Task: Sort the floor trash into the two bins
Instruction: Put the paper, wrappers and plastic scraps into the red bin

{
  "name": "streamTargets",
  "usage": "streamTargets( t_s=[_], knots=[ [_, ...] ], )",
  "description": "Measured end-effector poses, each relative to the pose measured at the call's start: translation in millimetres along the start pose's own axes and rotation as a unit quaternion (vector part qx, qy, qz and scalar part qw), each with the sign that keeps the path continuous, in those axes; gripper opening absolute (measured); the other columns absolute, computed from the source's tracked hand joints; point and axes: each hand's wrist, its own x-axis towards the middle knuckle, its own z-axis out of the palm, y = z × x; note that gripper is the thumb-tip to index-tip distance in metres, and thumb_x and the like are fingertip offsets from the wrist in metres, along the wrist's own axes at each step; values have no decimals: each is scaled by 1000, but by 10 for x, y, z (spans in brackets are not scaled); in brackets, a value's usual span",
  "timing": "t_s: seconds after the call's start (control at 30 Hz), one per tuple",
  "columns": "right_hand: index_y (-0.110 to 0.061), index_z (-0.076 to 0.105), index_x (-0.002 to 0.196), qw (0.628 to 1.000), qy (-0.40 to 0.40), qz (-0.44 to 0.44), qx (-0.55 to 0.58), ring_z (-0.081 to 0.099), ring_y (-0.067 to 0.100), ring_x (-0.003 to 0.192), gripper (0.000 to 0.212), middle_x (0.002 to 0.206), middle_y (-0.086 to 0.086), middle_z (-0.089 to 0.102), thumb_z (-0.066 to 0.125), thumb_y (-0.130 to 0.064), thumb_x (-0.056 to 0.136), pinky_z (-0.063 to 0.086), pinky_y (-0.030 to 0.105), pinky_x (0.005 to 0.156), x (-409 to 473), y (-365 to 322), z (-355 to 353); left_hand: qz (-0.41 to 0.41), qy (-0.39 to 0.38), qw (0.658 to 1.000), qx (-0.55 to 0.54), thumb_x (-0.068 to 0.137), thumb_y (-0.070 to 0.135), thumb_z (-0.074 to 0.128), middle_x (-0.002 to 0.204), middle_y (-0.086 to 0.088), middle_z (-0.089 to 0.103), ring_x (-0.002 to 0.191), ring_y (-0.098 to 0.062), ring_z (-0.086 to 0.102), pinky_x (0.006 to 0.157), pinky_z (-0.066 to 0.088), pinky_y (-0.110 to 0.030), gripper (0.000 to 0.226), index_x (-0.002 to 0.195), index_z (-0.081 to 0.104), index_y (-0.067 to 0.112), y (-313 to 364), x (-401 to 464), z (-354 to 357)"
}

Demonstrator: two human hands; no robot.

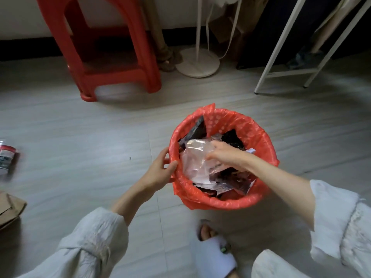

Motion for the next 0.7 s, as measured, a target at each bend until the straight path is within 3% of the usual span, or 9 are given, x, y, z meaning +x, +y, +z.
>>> streamTargets(
  t_s=[0.07,0.13,0.2,0.27,0.5,0.7],
  knots=[
    [-3,53,95,987,51,-35,-148,56,26,88,16,89,9,55,52,-14,83,49,41,79,57,9,7,-3,-5,1000,-19,98,15,42,118,-9,53,107,-22,59,76,58,-31,39,133,37,29,-20,18,-1],
    [1,51,99,963,68,-37,-260,54,30,94,21,98,17,58,49,-15,86,41,36,68,87,-11,51,-4,-3,1000,-25,98,13,41,116,-9,53,106,-22,59,74,58,-29,39,133,36,30,-20,28,9],
    [-3,45,104,931,69,-31,-356,50,35,110,20,115,24,53,47,-14,88,39,35,70,96,-23,148,-6,-3,1000,-30,98,13,40,114,-7,53,103,-20,60,72,58,-28,39,133,35,31,-29,30,17],
    [-1,44,115,895,76,-42,-437,50,36,114,29,119,24,52,47,-11,88,41,35,77,99,-7,249,-8,-1,999,-35,98,14,40,113,-6,53,100,-18,61,72,58,-28,39,133,35,32,-49,24,12],
    [1,41,122,833,176,-58,-522,56,35,111,36,117,19,58,48,-6,88,45,38,83,149,47,215,-6,10,999,-36,98,11,37,114,-10,52,94,-20,61,71,58,-29,37,127,37,33,-5,33,67],
    [-5,35,126,811,212,-84,-539,60,34,104,40,110,17,63,43,1,87,36,34,67,277,80,240,5,17,999,-33,98,12,38,113,-9,53,98,-19,60,74,58,-32,40,133,36,31,-34,25,69]
  ],
)
